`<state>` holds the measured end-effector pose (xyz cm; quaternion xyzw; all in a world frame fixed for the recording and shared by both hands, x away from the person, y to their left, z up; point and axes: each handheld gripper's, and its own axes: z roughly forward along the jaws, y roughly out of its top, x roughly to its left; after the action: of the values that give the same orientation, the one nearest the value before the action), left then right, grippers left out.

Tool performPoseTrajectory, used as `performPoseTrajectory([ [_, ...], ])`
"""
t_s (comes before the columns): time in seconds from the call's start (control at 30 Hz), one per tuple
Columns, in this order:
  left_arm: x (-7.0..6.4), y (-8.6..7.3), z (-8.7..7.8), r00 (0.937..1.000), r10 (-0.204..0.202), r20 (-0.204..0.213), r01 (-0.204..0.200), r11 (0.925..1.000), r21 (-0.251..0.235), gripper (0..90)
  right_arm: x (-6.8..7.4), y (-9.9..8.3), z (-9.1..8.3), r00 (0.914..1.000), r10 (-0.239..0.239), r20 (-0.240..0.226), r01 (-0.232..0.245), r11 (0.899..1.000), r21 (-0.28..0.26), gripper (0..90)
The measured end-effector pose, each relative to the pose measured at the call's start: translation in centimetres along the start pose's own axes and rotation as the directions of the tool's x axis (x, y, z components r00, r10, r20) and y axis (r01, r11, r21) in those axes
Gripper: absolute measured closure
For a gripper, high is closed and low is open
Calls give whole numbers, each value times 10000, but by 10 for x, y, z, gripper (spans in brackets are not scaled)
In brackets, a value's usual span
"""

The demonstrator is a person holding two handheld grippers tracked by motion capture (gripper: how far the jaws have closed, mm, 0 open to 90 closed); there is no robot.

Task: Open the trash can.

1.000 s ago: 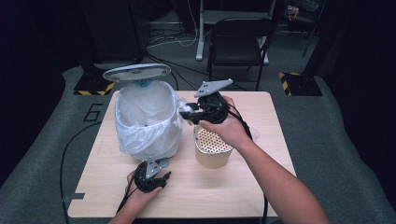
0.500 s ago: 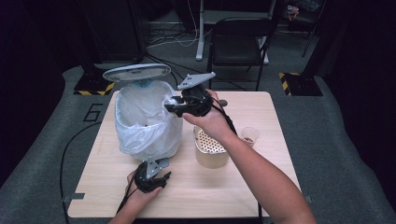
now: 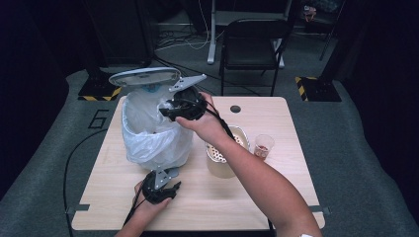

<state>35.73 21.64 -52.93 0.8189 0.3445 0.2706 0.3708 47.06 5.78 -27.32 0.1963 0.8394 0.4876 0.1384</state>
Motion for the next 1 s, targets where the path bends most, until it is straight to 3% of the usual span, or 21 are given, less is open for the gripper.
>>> performPoseTrajectory([
  [0.07,0,0,0,10000,-6,4,6,10000,5,363,0,1,3,10000,21,15,-21,10000,-22,631],
  [0.1,2,1,-2,9997,49,237,-55,9996,269,362,0,1,5,10000,36,29,-36,10000,-22,631],
  [0.13,0,0,0,10000,-13,2,13,10000,-7,362,1,1,6,10000,53,32,-53,10000,-28,631],
  [0.4,0,0,0,10000,34,17,-34,10000,47,362,3,5,21,9999,105,111,-105,9999,37,615],
  [0.6,0,0,0,10000,21,-7,-21,10000,20,362,6,7,27,9996,195,216,-192,9997,-153,459],
  [0.9,0,0,0,10000,32,-11,-32,10000,11,363,4,4,12,9995,44,310,-38,9998,-178,467],
  [1.0,0,0,0,10000,4,-5,-4,10000,-2,362,1,2,-6,9991,-10,421,21,9997,-250,478],
])
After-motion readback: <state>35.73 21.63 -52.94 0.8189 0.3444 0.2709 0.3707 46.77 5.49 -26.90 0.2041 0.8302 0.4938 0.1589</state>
